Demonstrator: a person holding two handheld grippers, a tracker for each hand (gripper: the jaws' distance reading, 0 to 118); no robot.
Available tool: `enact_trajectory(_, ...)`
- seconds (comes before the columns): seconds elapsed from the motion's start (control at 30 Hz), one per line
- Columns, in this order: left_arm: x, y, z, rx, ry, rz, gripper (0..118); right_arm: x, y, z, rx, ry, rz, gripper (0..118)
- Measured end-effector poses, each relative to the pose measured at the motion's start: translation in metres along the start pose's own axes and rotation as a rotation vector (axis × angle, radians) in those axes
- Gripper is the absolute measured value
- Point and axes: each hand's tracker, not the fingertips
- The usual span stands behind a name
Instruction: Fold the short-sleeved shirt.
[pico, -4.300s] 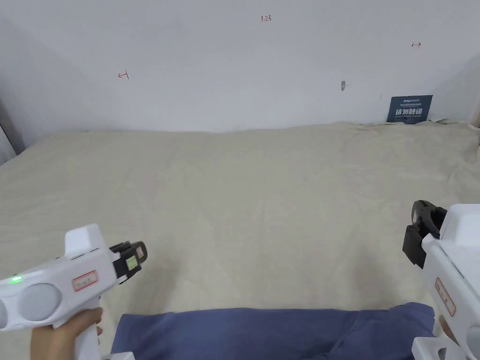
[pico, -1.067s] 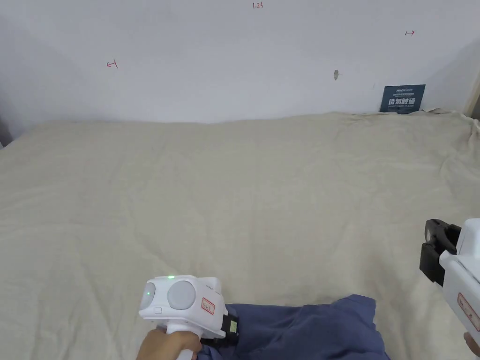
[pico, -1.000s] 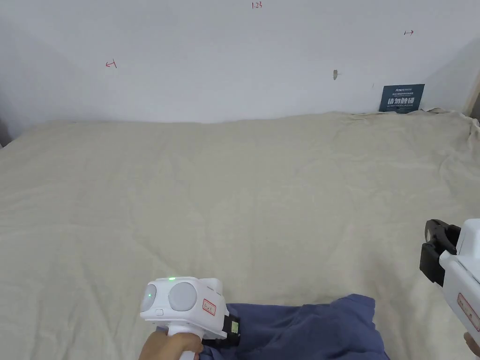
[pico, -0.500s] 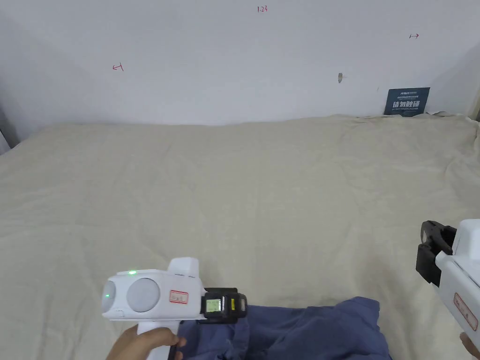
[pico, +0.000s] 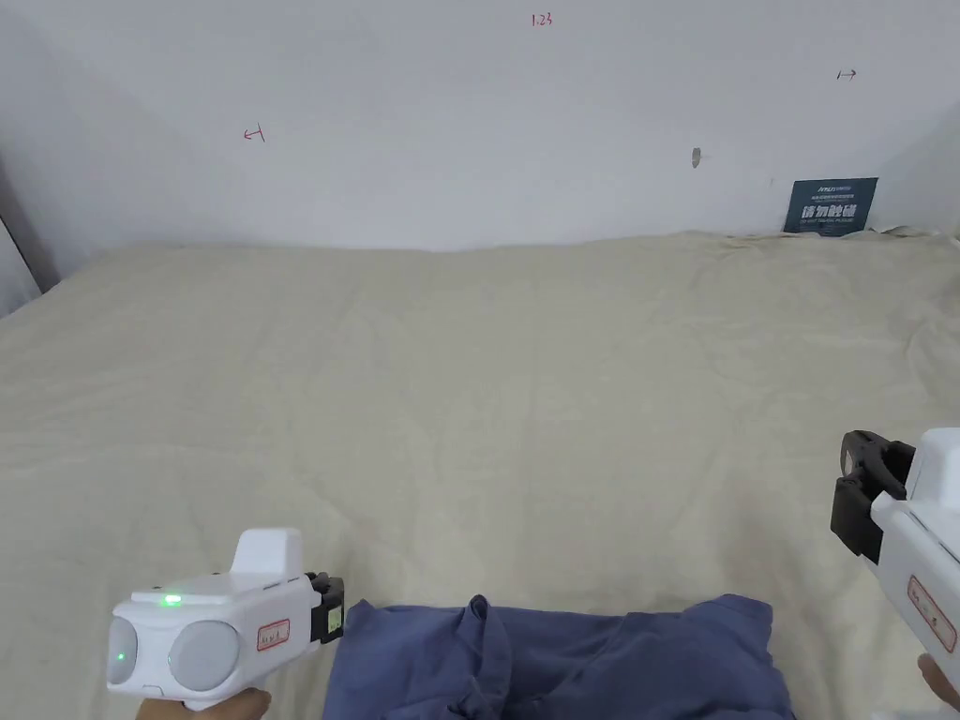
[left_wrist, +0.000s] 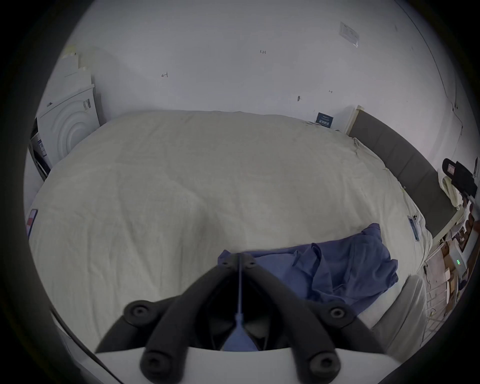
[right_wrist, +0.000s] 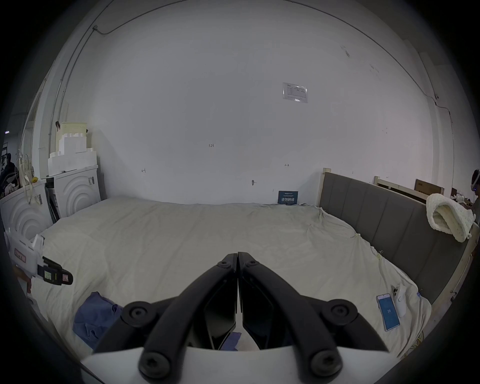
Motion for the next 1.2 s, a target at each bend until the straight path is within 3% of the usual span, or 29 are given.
enact_trajectory(0.33,0.029,-0.034,-0.038,-0.083,-0.031,-0.025,0,0.008,-0.001,0.0,-0.004,-0.006,-0.005,0)
enact_trajectory(0.9,0.147,-0.076,-0.07,-0.168,-0.163,-0.206,0,0.015,-0.007,0.001,-0.014,-0.003,-0.002,0)
enact_trajectory(1.2,0.134,-0.065,-0.058,-0.142,-0.189,-0.152,0,0.018,-0.007,0.0,-0.015,-0.007,-0.003,0)
